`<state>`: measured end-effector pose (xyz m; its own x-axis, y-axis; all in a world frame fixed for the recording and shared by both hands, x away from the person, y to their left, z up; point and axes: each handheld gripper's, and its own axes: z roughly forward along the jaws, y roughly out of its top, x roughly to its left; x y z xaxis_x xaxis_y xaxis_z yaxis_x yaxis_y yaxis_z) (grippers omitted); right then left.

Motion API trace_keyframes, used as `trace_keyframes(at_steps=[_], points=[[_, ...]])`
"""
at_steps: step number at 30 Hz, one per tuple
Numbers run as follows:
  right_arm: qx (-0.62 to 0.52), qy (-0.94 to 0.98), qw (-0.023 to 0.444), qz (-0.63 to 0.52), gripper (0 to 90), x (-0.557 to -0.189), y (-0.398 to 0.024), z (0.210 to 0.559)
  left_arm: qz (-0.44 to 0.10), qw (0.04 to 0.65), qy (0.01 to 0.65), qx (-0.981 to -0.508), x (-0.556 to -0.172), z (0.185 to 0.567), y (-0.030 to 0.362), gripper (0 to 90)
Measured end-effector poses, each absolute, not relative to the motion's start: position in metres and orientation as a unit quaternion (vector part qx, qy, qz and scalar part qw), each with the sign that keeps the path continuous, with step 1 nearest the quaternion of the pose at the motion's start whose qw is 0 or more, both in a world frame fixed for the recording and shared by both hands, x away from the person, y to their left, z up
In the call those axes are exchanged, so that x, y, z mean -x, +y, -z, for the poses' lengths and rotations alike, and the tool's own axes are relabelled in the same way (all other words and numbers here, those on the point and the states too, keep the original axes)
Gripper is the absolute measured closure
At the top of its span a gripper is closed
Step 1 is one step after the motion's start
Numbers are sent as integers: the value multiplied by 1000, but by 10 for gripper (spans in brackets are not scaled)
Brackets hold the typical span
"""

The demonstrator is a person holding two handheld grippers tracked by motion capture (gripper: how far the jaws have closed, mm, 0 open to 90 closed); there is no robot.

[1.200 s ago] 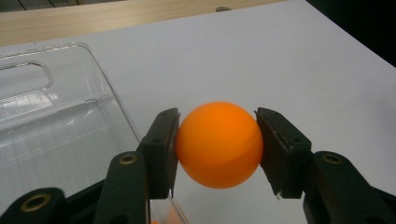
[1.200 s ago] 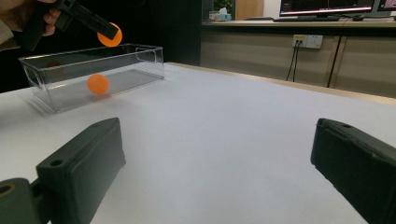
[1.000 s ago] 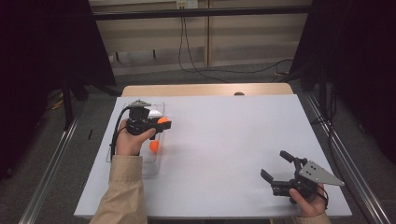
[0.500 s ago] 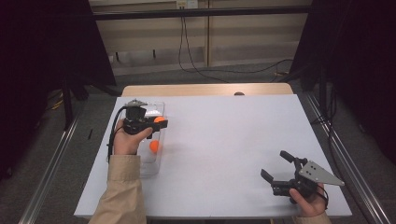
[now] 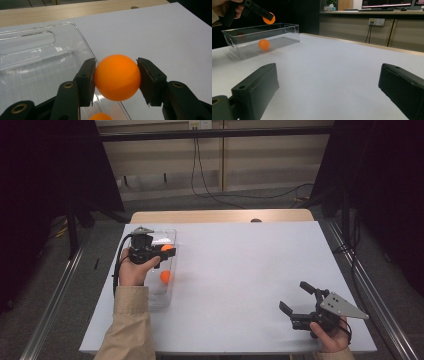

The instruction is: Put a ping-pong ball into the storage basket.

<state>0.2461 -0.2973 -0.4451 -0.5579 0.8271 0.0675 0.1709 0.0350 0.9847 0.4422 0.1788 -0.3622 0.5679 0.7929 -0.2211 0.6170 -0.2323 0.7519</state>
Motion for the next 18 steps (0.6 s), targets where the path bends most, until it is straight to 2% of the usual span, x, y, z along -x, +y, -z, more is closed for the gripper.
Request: trace_keyframes(at_steps=[18], points=[[-376, 662, 281, -584, 20, -246, -297, 445, -115, 421, 464, -771, -442, 362, 187, 508]])
